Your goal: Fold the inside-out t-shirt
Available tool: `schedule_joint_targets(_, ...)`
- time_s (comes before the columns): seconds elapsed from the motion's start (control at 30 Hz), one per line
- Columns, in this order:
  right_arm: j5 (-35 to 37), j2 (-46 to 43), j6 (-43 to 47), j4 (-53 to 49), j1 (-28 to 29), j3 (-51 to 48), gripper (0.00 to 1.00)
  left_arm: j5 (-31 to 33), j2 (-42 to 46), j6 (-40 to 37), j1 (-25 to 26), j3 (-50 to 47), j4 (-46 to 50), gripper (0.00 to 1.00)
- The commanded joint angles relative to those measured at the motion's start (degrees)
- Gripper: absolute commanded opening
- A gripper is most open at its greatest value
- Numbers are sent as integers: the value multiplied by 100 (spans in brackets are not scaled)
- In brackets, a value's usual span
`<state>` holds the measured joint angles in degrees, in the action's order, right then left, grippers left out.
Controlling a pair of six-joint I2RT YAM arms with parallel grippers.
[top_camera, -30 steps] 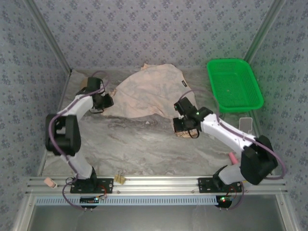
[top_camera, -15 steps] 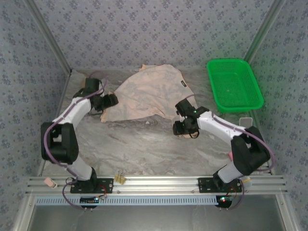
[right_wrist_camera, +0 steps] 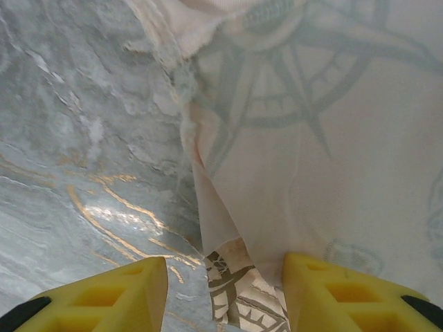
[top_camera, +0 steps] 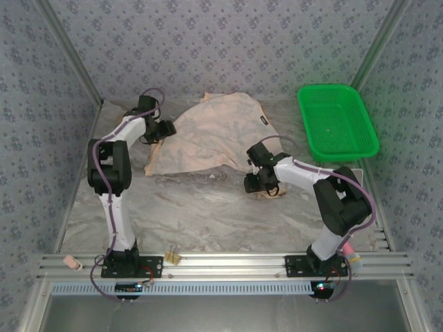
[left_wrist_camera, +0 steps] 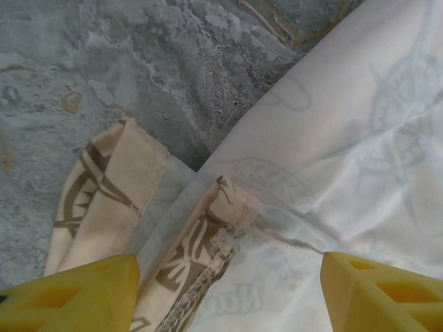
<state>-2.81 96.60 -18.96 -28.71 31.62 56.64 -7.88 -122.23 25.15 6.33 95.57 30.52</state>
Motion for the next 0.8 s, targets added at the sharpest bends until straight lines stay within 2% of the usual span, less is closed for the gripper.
schedule_joint_targets(0.0, 17, 185, 21, 23, -28, -133, 44, 86, -221, -21, 57, 385, 68, 66)
schedule_joint_targets(0.07, 56, 210, 11, 15, -22, -136, 33, 10, -394, -150, 51, 506, 78, 55)
schedule_joint_targets(0.2, 474, 141, -126, -101, -30, -66, 2, 3, -470, -399, 57, 577, -13, 18)
schedule_joint_targets(0.27, 597, 39, -199, -222, -64, 12, 0, -2, -402, -555, 44, 616, -22, 1)
schedule_joint_targets(0.47, 926, -639, -162, -1012, -126, 490, 0, -137, 348, -814, 1, 651, -13, 0)
schedule_joint_targets(0.57, 1046, -1031, -38, -1867, -109, 914, 0, -275, 978, -999, 17, 576, 528, 0)
schedule_joint_targets(0.67, 1235, -1565, -236, -2674, 138, 862, 0, -372, 2141, -726, 163, -778, 597, 0)
schedule_joint_targets(0.73, 1040, -1918, -553, -2849, 513, 409, 0, -555, 3191, -332, 401, -2190, 362, 0)
schedule_joint_targets(0.77, 840, -2041, -722, -2841, 671, 170, 0, -559, 3573, -133, 539, -2800, 273, 4)
